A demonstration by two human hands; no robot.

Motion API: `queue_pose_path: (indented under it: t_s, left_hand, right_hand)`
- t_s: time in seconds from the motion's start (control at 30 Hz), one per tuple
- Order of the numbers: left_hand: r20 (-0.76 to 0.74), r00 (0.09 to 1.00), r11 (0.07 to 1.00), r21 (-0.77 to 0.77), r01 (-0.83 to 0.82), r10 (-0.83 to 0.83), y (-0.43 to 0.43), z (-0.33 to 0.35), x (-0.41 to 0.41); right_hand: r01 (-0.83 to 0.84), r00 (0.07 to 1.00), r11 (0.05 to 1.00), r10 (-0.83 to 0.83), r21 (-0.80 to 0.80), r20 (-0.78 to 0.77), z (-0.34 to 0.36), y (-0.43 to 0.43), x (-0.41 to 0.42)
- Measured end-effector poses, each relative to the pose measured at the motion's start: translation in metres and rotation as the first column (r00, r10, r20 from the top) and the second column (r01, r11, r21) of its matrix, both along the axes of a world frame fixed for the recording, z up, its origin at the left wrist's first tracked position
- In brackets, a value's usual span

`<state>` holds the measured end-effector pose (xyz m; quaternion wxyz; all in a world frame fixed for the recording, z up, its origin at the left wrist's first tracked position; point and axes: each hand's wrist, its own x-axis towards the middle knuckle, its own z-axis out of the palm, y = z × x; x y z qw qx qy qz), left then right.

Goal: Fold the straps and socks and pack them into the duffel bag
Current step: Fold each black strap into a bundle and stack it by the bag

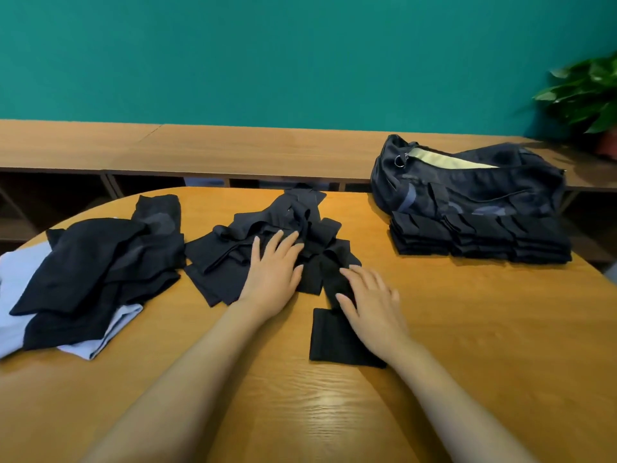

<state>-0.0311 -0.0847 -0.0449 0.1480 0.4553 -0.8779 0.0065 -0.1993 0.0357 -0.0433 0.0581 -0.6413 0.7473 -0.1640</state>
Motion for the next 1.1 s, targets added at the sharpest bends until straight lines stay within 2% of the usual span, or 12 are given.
queue_pose_path:
  t_s: [0.07, 0.17, 0.33, 0.57, 0.8, 0.87, 0.97, 1.03, 1.1]
  left_hand:
    - [0.115, 0.991, 0.998, 0.029, 0.062, -0.065, -0.004, -0.005, -0.01]
    - [0.209, 0.977, 0.994, 0.104, 0.032, -0.053, -0.008, -0.018, -0.016]
    - [0.199, 0.98, 0.993, 0.113, -0.024, 0.001, -0.008, -0.02, -0.023]
    - [0.19, 0.981, 0.992, 0.113, -0.048, 0.026, -0.009, -0.02, -0.023]
    - [0.116, 0.986, 0.973, 0.186, -0.138, 0.117, -0.008, -0.017, -0.036]
    - [0.04, 0.989, 0.975, 0.17, -0.145, 0.14, -0.002, -0.009, -0.047]
    - [-0.132, 0.987, 0.995, 0.052, -0.081, 0.087, 0.019, 0.002, -0.077]
    - [-0.255, 0.961, 0.99, 0.115, -0.077, 0.104, 0.025, 0.005, -0.095]
    - [-0.253, 0.958, 0.976, 0.201, -0.087, 0.137, 0.021, 0.001, -0.104]
  right_hand:
    - [-0.11, 0.991, 0.989, 0.117, 0.104, -0.067, -0.011, -0.001, 0.008]
    - [-0.11, 0.98, 0.974, 0.139, 0.197, -0.142, -0.028, 0.004, 0.005]
    - [-0.013, 0.988, 0.983, 0.04, 0.182, -0.149, -0.033, 0.034, -0.012]
    - [0.035, 0.987, 0.981, -0.004, 0.189, -0.163, -0.032, 0.064, -0.027]
    - [0.091, 0.986, 0.982, -0.065, 0.168, -0.154, -0.035, 0.074, -0.032]
    - [0.089, 0.986, 0.983, -0.065, 0.159, -0.152, -0.035, 0.073, -0.032]
    - [0.087, 0.988, 0.987, -0.067, 0.136, -0.141, -0.036, 0.073, -0.032]
    - [0.081, 0.989, 0.99, -0.065, 0.115, -0.135, -0.037, 0.074, -0.032]
    - [0.076, 0.99, 0.991, -0.062, 0.108, -0.129, -0.038, 0.074, -0.032]
